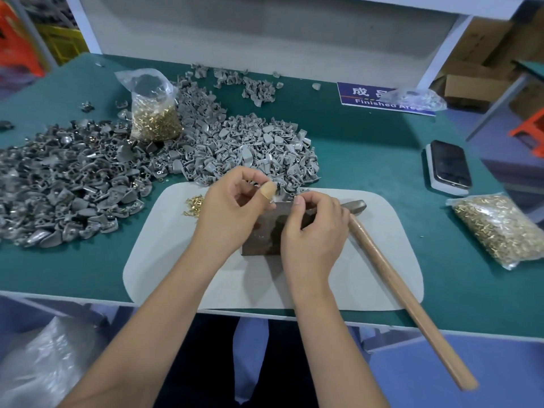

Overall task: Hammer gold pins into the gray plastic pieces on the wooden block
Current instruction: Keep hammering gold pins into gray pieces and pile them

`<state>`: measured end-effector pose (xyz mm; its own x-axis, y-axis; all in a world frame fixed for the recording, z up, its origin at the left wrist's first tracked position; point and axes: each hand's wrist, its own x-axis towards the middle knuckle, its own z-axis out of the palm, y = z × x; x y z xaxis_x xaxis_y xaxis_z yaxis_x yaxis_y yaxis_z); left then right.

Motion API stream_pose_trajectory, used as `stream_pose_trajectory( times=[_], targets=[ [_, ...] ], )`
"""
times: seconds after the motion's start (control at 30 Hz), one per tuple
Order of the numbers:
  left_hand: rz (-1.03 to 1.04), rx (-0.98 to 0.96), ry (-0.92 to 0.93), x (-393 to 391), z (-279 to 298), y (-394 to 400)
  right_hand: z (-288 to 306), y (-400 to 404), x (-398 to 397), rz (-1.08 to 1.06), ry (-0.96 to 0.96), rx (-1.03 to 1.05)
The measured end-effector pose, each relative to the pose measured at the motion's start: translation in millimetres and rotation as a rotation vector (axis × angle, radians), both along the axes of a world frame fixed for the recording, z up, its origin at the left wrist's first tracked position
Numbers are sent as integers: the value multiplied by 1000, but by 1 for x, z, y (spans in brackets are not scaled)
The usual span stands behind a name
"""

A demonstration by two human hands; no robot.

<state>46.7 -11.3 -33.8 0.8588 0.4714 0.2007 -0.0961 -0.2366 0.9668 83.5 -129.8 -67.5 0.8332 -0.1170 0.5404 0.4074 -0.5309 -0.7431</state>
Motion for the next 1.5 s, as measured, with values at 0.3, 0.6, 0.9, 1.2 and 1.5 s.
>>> stream_pose_trajectory(
  times=[0.3,0.6,0.9,1.2,1.5],
  targets=[
    [-29,245,34,3,-12,7,1,-2,-2,38,12,32],
    [-245,518,214,15,4,25,0,-2,-1,53,30,25],
    [86,603,138,-21,-22,4,0,-2,1,52,19,26],
    [148,715,163,-26,-19,2,8,-16,-1,198,-73,79],
    [14,841,200,-19,-5,16,23,-32,14,497,95,-394]
  ],
)
